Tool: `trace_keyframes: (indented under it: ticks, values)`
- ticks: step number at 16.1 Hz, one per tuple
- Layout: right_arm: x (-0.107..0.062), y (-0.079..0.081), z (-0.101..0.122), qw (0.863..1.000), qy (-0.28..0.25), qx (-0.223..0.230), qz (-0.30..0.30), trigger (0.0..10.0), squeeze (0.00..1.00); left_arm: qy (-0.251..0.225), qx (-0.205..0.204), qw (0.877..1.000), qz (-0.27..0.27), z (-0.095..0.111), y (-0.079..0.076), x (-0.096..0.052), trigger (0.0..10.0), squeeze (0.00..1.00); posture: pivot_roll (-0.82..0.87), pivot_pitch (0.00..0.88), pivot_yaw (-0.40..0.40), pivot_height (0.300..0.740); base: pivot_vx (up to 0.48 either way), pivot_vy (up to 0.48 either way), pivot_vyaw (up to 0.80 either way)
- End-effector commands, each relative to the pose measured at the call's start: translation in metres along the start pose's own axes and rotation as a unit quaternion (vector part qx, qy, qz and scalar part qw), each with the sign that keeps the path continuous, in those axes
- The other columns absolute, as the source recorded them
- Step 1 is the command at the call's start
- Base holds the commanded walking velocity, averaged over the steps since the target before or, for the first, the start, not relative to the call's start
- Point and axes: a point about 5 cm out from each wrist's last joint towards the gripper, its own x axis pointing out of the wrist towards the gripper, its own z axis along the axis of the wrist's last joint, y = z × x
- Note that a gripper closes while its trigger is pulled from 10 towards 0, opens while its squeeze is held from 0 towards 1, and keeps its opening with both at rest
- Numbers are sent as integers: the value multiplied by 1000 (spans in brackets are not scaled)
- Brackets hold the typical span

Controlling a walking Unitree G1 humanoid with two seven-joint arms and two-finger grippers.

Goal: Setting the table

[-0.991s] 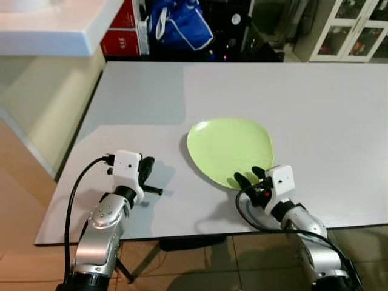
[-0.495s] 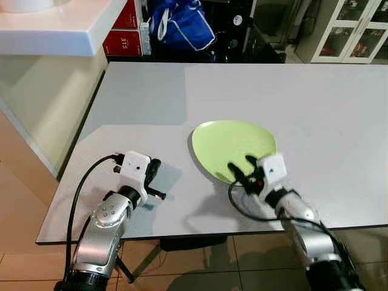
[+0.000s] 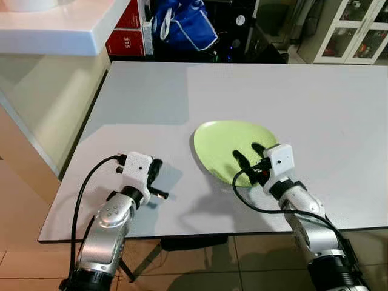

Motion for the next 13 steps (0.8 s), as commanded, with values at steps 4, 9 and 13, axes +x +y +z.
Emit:
trace_keyframes:
  ticks: [4, 9, 13]
  values:
    - [-7, 0, -8, 1000, 16, 0, 1, 10000, 0, -27, -11, 1000, -5, 6, -4, -1, 10000, 0, 71, 0, -22, 740, 0, 0, 0]
    - [-4, 3, -6, 1000, 19, -3, 8, 10000, 0, -41, -9, 999, 2, 11, -4, 2, 10000, 0, 72, 0, -25, 740, -169, 0, 0]
    - [-4, 6, -7, 1000, 20, 1, 14, 10000, 0, -47, -9, 999, 2, 13, -5, 2, 10000, 0, 71, 0, -25, 740, -324, 0, 0]
